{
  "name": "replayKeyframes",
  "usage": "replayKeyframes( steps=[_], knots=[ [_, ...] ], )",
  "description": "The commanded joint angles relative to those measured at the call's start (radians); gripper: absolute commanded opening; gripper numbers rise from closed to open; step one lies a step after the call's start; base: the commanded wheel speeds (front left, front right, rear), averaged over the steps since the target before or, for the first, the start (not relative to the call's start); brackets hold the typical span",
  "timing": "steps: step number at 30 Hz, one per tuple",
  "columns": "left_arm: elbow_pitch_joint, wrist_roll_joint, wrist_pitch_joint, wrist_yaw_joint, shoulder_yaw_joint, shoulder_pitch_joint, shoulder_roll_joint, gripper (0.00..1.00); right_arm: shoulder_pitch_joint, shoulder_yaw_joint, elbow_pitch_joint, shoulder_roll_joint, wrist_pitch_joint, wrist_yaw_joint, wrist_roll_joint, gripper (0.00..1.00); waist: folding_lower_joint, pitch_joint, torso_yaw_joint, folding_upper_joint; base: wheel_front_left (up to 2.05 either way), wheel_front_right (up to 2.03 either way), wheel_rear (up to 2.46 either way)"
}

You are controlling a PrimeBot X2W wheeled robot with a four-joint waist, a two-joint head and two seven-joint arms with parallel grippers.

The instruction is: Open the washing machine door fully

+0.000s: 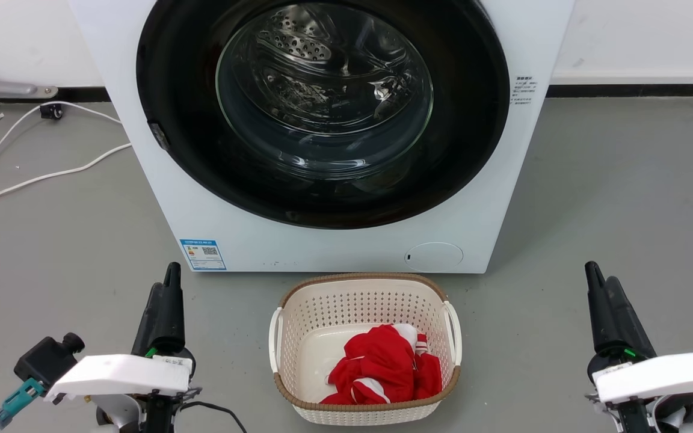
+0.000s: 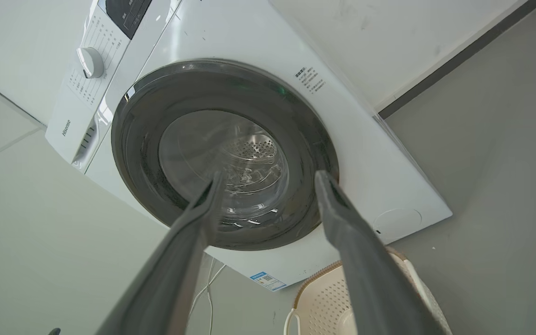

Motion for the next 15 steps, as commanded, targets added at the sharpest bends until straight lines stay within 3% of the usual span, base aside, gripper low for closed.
replayKeyframes(
  steps=[1, 15],
  knots=[
    [-0.021, 0.051, -0.011, -0.004, 0.001, -0.006, 0.002, 1.00, -0.005, 0.004, -0.023, -0.002, -0.011, 0.000, -0.056, 1.00, 0.0000, -0.001, 0.000, 0.0000, 0.00, 0.00, 0.00],
    [0.002, 0.283, -0.053, 0.012, -0.020, -0.004, 0.001, 1.00, 0.022, -0.003, -0.054, -0.002, -0.012, 0.000, -0.287, 1.00, 0.0000, -0.004, -0.002, 0.0000, 0.00, 0.00, 0.00]
  ],
)
